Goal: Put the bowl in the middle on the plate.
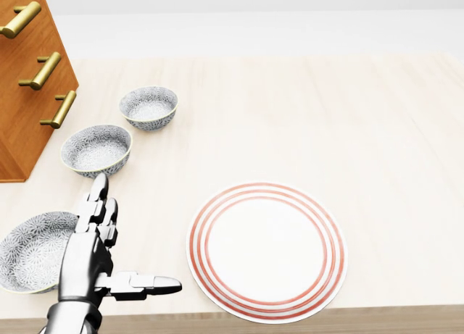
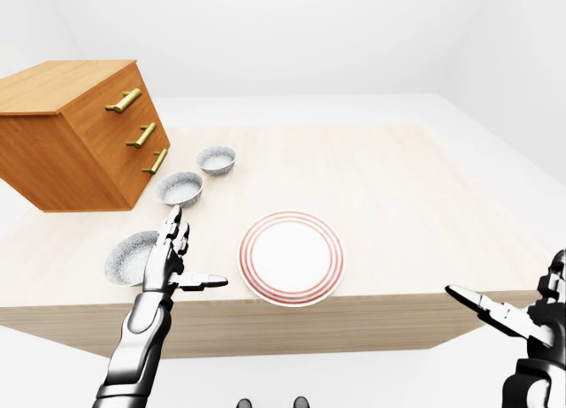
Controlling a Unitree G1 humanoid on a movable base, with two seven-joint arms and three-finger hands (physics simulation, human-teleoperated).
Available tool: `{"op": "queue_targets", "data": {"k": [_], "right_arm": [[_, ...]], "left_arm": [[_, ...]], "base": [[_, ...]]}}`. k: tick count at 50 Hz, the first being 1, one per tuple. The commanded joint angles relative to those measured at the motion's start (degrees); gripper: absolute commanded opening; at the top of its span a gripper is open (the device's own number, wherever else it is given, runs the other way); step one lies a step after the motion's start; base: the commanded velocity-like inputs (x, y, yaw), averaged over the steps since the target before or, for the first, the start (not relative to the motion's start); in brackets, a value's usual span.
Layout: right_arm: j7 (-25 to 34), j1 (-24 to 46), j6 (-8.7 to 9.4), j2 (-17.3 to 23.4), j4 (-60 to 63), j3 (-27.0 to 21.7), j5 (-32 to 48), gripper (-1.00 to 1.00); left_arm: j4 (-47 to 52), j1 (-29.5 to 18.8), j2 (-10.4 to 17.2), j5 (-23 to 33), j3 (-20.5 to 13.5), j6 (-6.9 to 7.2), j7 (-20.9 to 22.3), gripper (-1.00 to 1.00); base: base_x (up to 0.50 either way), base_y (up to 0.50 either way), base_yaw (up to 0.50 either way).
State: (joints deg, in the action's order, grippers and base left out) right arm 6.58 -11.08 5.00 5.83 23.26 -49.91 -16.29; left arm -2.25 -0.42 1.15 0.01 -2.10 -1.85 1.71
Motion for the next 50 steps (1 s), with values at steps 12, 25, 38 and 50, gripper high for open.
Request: {"op": "queue_targets", "data": {"k": [12, 25, 38, 50], "right_arm": [[-0.44, 0.50, 0.00, 0.32, -0.54, 1.10, 1.16, 1.00], [-0.35, 0.28, 0.00, 0.07, -0.45, 1.31, 1.73, 1.00], [-0.42, 0.34, 0.00, 0.31, -1.49, 1.77, 2.74, 1.00], [-0.28, 0.47, 0.00, 0.44, -2.35, 1.99, 3.23, 1.00]], "left_arm": [[0.79, 0.32, -0.04, 0.43, 0.14, 0.31, -0.03, 1.00], [1.08, 0.57, -0.04, 0.81, 0.22, 0.18, 0.04, 1.00], [1.59, 0.67, -0.07, 0.84, 0.30, 0.64, 0.11, 1.00], [1.31, 0.64, -0.07, 0.83, 0.29, 0.42, 0.23, 1.00]], "base": [[0.12, 0.00, 0.00], [0.18, 0.00, 0.00], [0.15, 0.00, 0.00], [0.08, 0.00, 0.00]]}}
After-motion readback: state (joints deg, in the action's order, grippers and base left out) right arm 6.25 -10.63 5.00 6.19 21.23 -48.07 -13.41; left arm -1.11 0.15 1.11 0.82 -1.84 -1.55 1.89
